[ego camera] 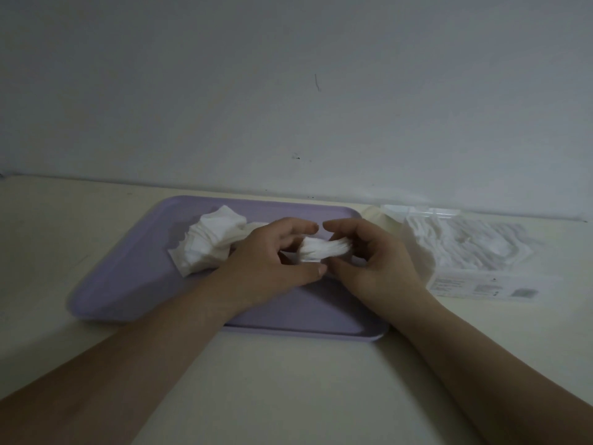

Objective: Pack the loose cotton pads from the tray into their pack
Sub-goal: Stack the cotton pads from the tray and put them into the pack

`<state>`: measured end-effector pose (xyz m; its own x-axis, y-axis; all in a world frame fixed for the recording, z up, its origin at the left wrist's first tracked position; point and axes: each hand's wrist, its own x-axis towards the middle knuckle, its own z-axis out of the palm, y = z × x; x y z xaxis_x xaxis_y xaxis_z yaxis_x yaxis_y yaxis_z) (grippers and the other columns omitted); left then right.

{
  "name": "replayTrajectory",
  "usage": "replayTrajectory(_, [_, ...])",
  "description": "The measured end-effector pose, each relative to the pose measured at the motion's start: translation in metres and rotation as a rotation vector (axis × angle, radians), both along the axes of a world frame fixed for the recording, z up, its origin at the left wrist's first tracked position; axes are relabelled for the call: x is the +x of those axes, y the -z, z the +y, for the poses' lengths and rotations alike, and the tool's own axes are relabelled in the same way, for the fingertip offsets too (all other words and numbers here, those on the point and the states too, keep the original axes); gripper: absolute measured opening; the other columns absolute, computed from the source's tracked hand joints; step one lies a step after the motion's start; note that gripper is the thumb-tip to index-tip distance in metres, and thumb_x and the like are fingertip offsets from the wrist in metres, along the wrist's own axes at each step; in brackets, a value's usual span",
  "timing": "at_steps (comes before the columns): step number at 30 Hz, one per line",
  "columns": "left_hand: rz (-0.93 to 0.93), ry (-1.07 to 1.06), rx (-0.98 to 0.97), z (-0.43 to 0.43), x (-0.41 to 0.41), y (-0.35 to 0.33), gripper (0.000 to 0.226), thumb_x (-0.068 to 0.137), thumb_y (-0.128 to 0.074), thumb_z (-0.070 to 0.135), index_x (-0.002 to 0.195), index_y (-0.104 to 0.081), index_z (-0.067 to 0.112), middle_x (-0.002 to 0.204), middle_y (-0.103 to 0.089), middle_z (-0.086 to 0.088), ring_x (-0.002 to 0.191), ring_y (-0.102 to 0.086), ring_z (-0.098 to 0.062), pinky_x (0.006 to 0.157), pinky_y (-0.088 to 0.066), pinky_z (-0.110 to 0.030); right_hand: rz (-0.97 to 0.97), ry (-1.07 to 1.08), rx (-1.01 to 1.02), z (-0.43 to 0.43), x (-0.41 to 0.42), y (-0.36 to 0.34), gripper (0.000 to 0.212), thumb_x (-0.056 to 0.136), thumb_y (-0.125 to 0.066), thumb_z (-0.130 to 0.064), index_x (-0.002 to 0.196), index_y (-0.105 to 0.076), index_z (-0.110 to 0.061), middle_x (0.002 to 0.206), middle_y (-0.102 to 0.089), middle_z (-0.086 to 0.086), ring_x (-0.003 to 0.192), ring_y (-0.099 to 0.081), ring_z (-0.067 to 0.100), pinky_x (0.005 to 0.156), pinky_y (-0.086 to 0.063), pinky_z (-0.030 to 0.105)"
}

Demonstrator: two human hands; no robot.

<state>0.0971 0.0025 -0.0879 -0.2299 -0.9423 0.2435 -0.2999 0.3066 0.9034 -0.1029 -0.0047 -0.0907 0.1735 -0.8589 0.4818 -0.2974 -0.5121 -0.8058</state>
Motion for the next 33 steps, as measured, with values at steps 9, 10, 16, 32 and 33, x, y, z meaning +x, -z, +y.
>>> replayTrajectory(9, [-0.174, -0.112, -0.133, 0.000, -0.001, -0.001, 0.028, 0.069, -0.076, 0.053, 0.093, -0.073, 0.038, 0.093, -0.064, 0.008, 0.074, -0.063, -0.015, 0.069, -0.051, -0.029, 0.213, 0.000, -0.247, -0.001, 0.000, 0.005, 0.055, 0.078, -0.063, 0.005, 0.129, -0.069, -0.015, 0.117, -0.067, 0.003, 0.105, -0.063, 0.002, 0.094, -0.042, 0.008])
replayTrajectory(10, [-0.139, -0.123, -0.110, 0.000, -0.002, -0.003, 0.030, 0.070, -0.073, 0.057, 0.094, -0.074, 0.038, 0.095, -0.066, 0.009, 0.077, -0.064, -0.017, 0.073, -0.053, -0.032, 0.213, 0.005, -0.241, -0.001, 0.000, 0.005, 0.055, 0.079, -0.062, 0.006, 0.129, -0.069, -0.015, 0.117, -0.067, 0.003, 0.106, -0.063, 0.002, 0.094, -0.042, 0.006])
replayTrajectory(16, [-0.024, -0.161, -0.003, 0.001, -0.007, -0.011, 0.027, 0.083, -0.065, 0.041, 0.089, -0.080, 0.020, 0.081, -0.076, 0.000, 0.077, -0.065, -0.011, 0.084, -0.055, -0.042, 0.230, 0.012, -0.230, 0.000, 0.000, 0.004, 0.051, 0.079, -0.058, -0.001, 0.128, -0.071, -0.013, 0.115, -0.070, 0.003, 0.103, -0.065, 0.006, 0.093, -0.042, 0.005])
replayTrajectory(32, [0.007, -0.174, 0.127, 0.003, -0.003, -0.016, 0.015, 0.088, -0.073, 0.007, 0.076, -0.077, 0.015, 0.064, -0.072, 0.004, 0.058, -0.057, -0.001, 0.059, -0.043, -0.013, 0.143, 0.031, -0.134, 0.002, 0.002, 0.004, 0.039, 0.075, -0.054, -0.002, 0.103, -0.077, -0.019, 0.099, -0.075, -0.003, 0.090, -0.069, 0.012, 0.081, -0.053, 0.017])
replayTrajectory(33, [0.001, -0.175, 0.128, 0.003, -0.003, -0.016, 0.015, 0.087, -0.074, 0.007, 0.074, -0.077, 0.015, 0.062, -0.071, 0.005, 0.057, -0.056, -0.001, 0.059, -0.043, -0.013, 0.136, 0.026, -0.136, 0.002, 0.002, 0.004, 0.039, 0.075, -0.054, -0.001, 0.102, -0.077, -0.018, 0.098, -0.075, -0.002, 0.089, -0.069, 0.014, 0.080, -0.053, 0.017])
